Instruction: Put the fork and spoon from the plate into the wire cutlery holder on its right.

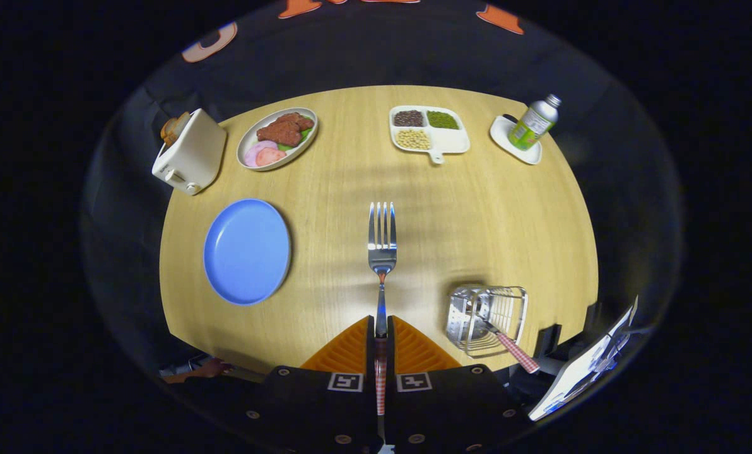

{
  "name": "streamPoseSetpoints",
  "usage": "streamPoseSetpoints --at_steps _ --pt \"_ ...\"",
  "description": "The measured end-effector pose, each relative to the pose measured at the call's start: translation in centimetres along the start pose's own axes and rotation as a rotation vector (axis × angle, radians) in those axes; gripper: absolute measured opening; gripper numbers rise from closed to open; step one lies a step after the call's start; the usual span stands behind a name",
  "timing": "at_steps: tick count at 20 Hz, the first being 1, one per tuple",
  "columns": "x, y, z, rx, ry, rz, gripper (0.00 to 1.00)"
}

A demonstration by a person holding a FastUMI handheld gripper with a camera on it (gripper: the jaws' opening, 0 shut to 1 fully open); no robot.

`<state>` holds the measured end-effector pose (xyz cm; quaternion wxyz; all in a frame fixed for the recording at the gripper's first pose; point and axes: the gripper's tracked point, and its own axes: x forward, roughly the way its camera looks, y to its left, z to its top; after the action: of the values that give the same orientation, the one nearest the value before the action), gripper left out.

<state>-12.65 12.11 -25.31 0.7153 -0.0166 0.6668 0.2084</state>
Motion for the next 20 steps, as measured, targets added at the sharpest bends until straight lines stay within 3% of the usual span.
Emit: streamPoseSetpoints --at_steps 9,20 --pt "0.1 -8.0 -6.0 0.010 0.223 0.046 0.05" --pt "2.6 -10.1 -8.3 -0.051 0.533 0.129 0.05"
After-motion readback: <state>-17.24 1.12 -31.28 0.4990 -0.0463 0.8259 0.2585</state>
